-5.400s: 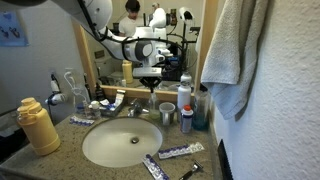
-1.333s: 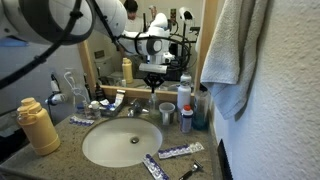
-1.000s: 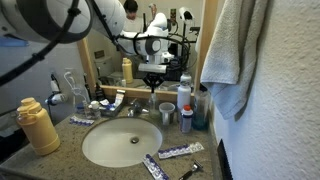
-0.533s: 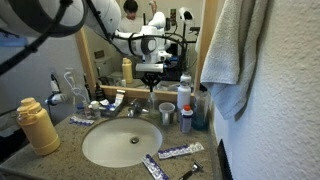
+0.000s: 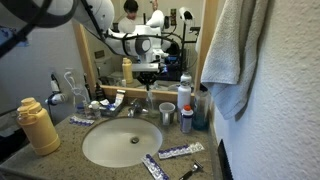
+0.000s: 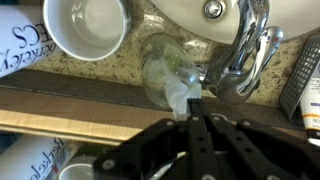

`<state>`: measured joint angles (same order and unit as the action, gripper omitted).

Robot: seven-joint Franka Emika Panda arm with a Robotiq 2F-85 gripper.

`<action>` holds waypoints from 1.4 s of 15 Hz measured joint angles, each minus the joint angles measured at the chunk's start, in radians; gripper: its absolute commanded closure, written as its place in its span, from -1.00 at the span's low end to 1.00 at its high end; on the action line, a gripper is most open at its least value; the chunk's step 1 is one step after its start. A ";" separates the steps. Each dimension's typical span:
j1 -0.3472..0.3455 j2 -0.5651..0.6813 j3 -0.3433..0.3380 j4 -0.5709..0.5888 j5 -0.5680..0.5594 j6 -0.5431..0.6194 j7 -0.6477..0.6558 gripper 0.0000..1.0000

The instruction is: Press down on the liquid soap bottle

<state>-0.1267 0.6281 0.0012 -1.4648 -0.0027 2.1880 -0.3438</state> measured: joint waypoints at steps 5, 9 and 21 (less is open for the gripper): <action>0.005 -0.032 -0.002 -0.056 -0.006 0.043 0.033 1.00; 0.009 -0.058 -0.002 -0.088 -0.025 0.057 0.074 1.00; 0.057 -0.189 -0.009 -0.198 -0.042 0.008 0.138 1.00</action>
<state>-0.0696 0.4392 -0.0074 -1.6626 -0.0447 2.1964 -0.2056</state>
